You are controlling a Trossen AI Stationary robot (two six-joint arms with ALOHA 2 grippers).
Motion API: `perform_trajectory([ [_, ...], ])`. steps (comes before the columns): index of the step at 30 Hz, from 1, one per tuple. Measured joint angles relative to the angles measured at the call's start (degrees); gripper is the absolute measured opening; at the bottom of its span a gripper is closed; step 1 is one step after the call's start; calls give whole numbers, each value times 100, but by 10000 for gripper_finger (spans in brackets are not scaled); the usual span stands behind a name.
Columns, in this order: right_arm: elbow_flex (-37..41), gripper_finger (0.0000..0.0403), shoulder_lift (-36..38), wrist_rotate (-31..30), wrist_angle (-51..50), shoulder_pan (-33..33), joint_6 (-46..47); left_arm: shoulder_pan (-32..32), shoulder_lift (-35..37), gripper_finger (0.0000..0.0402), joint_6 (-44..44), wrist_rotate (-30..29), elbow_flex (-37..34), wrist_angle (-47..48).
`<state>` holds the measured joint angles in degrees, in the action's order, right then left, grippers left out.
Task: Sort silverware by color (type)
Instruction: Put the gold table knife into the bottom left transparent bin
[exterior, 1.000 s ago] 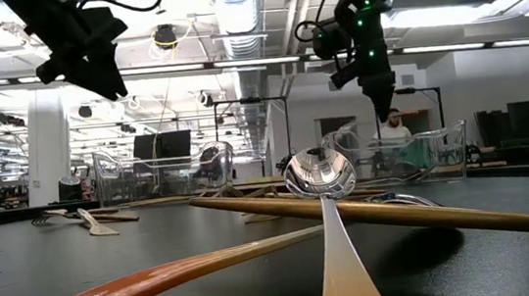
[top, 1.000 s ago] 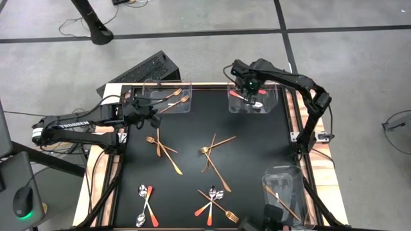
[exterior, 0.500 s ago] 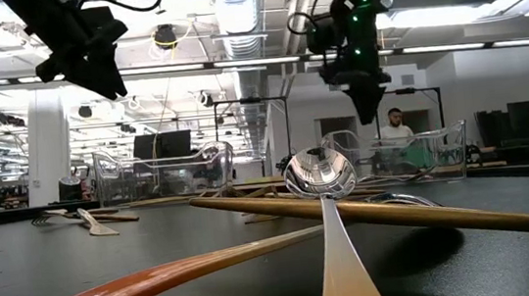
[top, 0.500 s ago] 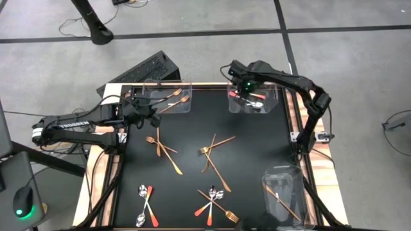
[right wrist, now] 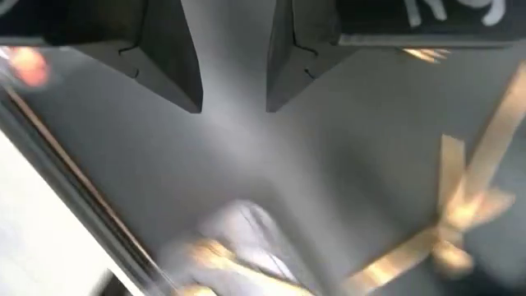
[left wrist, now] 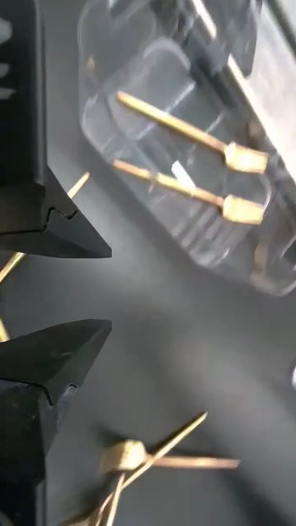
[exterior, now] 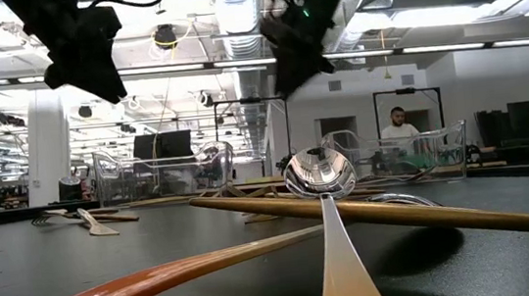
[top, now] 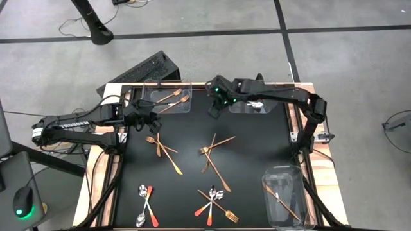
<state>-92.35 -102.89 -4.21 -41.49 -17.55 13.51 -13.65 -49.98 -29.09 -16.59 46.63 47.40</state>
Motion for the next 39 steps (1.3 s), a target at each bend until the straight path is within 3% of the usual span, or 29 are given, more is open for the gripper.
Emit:
perform_trajectory([
  [5, -33, 156, -41, 88, 863, 529, 797, 20, -1, 118, -6, 233, 0, -14],
  [11, -24, 152, -152, 755, 1529, 1076, 1064, 124, 0, 118, 150, 238, 0, -96],
  [14, -29, 134, -138, 406, 1533, 1380, 1208, 183, -1, 118, 290, 290, 0, -96],
  [22, -22, 79, -142, -135, 1047, 1920, 3401, 367, -2, 118, 639, 435, 0, -103],
  [30, 98, 76, -146, -805, 281, 2933, 4794, 666, 0, 118, 971, 563, 0, -116],
  [39, 98, 76, -145, -1446, -71, 3647, 5403, 1032, -1, 118, 653, 534, 0, -232],
])
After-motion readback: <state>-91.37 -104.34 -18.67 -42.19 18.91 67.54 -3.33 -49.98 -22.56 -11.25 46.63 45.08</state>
